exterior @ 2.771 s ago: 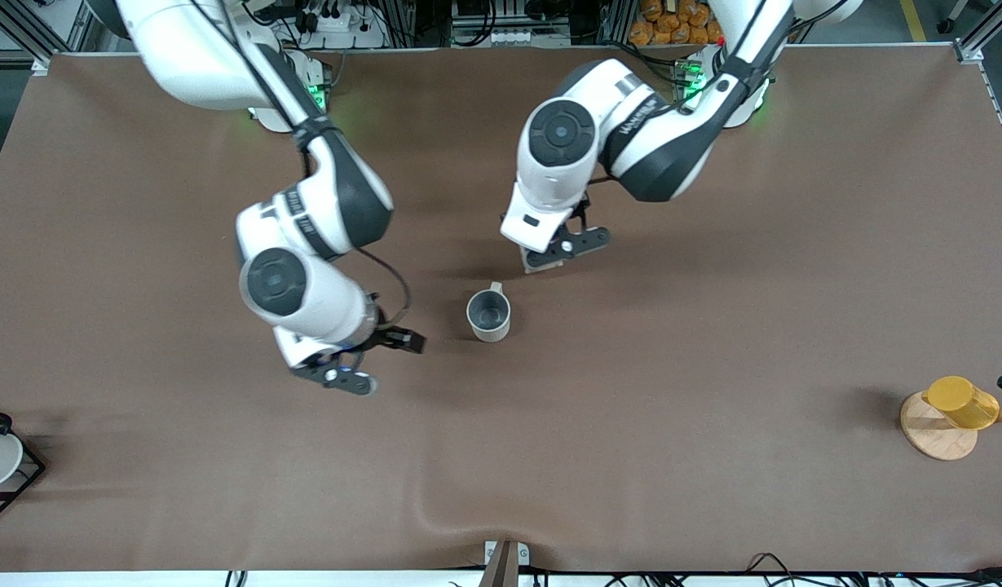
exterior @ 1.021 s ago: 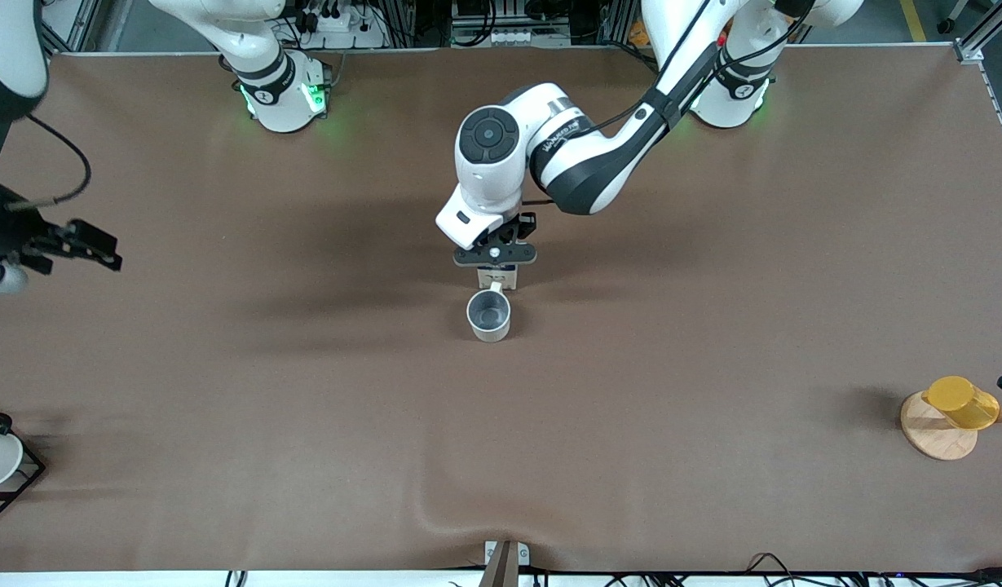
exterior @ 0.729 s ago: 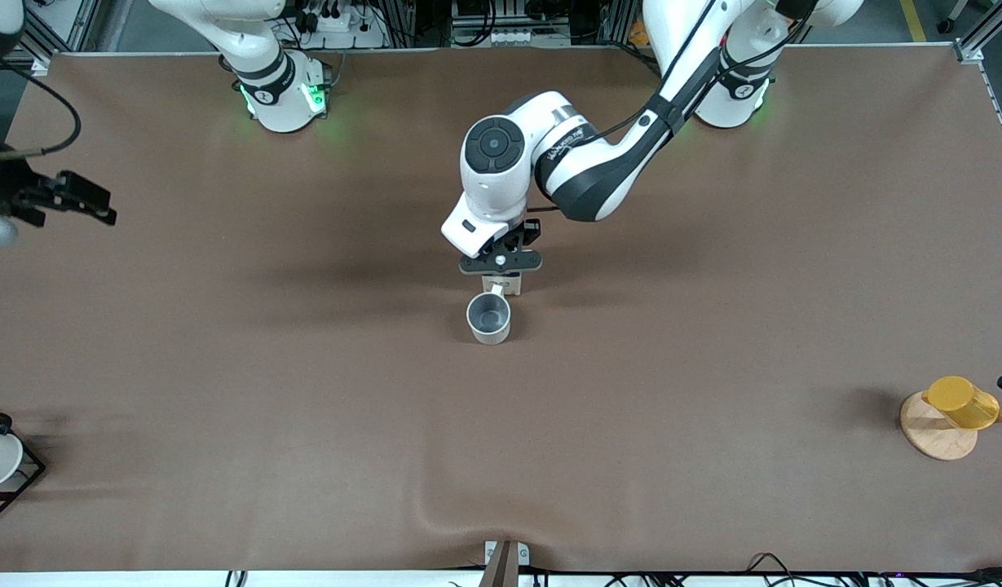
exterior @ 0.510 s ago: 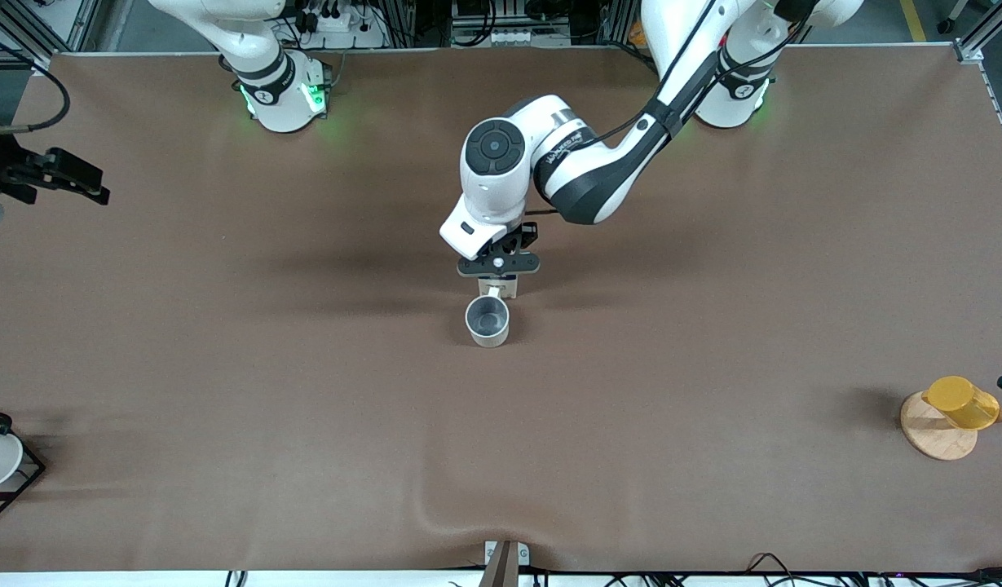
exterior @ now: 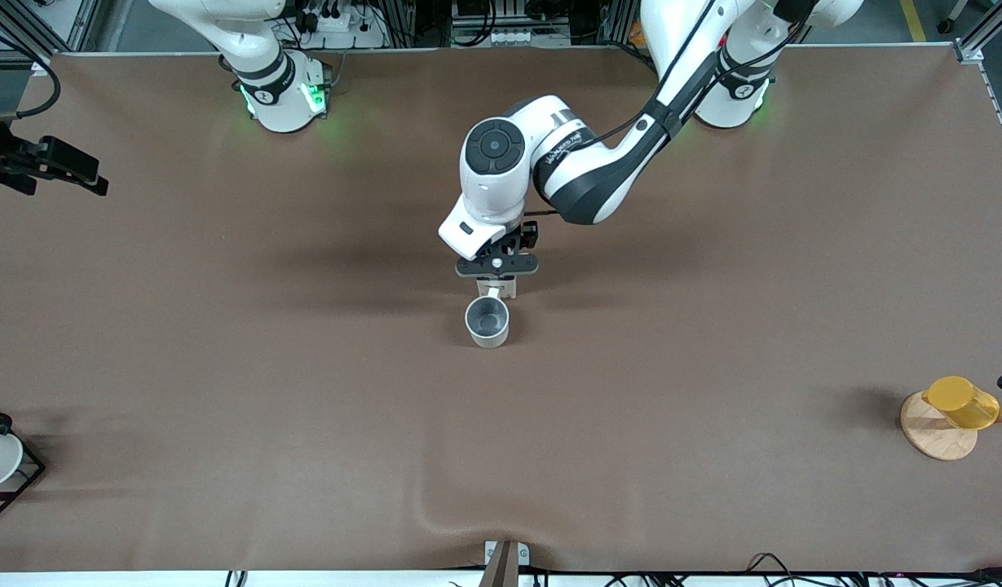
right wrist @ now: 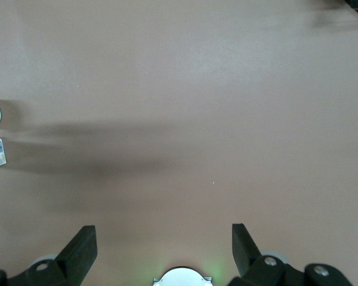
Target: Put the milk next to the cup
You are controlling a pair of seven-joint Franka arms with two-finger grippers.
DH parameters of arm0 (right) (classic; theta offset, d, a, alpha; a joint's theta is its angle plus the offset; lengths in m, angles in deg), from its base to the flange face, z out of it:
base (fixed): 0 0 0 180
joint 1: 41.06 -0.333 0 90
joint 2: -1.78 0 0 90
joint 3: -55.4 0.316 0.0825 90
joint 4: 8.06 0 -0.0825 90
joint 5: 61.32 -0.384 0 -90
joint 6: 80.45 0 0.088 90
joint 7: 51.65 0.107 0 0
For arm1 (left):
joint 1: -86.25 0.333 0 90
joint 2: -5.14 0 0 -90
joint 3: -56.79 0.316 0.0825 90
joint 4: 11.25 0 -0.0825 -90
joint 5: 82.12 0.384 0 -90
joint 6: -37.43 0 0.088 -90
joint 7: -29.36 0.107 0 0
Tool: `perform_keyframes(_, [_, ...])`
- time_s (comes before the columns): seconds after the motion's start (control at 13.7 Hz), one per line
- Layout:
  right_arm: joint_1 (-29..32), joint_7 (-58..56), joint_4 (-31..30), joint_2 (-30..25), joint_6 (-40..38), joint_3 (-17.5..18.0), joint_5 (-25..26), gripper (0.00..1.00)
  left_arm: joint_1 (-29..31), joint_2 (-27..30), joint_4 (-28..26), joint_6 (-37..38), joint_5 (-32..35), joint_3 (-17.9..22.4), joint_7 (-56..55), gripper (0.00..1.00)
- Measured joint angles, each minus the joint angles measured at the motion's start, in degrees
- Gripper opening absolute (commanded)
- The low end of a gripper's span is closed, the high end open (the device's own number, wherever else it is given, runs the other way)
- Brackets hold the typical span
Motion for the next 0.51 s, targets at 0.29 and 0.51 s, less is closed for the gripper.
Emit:
perform_keyframes(0.29, [-0.1, 4.4, 0.1, 0.0, -0.5, 0.4, -0.1, 1.0, 0.2, 3.5, 2.4, 0.1, 0.0, 0.2, -2.4, 1.0])
perform_keyframes(0.51, [-0.1, 5.2, 0.1, 0.0, -0.6, 0.6, -0.1, 1.0, 3.9, 11.7, 3.2, 5.9, 0.6, 1.0, -3.0, 1.0])
